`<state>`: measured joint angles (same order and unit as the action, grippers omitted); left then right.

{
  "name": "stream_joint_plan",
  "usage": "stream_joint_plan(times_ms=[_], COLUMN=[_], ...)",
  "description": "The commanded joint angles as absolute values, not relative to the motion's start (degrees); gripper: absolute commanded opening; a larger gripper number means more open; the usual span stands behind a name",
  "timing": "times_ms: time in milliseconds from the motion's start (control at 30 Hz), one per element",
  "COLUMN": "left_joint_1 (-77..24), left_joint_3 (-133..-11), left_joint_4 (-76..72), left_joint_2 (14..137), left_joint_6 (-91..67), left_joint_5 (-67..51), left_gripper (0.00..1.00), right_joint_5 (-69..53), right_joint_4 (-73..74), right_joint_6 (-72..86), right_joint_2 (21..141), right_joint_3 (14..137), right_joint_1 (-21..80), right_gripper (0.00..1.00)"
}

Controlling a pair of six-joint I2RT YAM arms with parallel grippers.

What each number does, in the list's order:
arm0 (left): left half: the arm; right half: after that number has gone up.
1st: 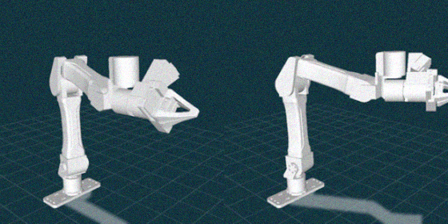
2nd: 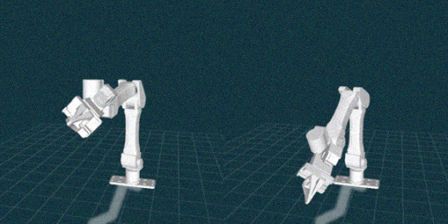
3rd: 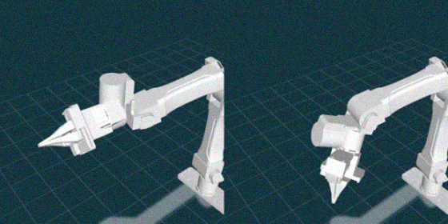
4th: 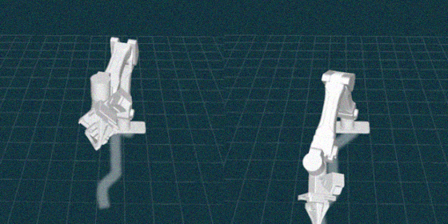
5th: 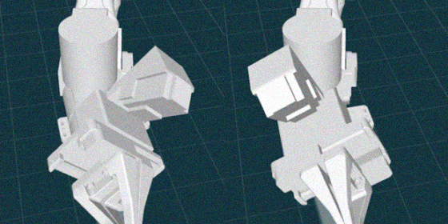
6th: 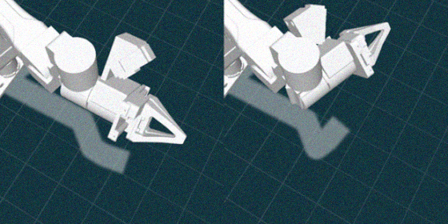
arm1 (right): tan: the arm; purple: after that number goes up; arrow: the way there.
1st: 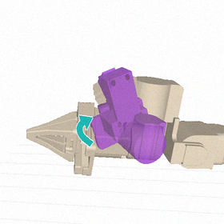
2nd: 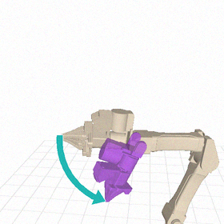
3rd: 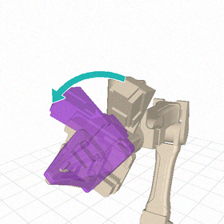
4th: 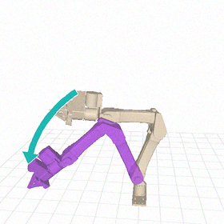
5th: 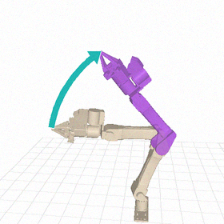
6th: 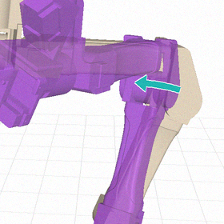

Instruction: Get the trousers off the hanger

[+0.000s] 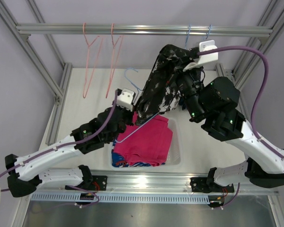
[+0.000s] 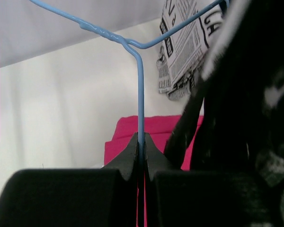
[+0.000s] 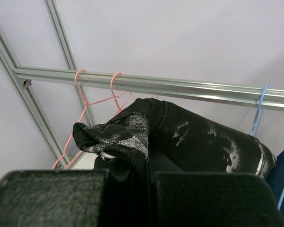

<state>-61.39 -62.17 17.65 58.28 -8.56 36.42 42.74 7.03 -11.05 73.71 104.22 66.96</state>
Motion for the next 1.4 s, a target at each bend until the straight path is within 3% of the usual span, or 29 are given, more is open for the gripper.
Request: stream_joint_plan(times_ms=[0,400,767,1367], left_joint_1=[-62.66,-64.16,-60.73,-51.77], left_joint_3=[-61.79,-61.61,-60.29,-61.79], left_joint_4=[15.21,12.93,9.67,13.01], left_joint_2=[59.85,59.16,53.79,51.86], left_joint_6=[-5.89,0.35,6.33,1.93], left_joint_5=[39.11,48.15,48.08,45.35], left_gripper=[0.00,0.00,0.01,0.01], right_joint_5=[40.78,40.34,41.75,40.44], right_joint_4=[-0.62,6.85,9.93,20.29], right_joint_6=[-10.20,-9.93,-8.44,-2.73], right_joint_2=[74.62,71.81,58.38,43.25], right_joint_3=[111.25,112.51,98.62,85.36], right_joint_1=[66.53,66.45,66.45,66.45], right_gripper=[0.00,0.00,0.00,0.00])
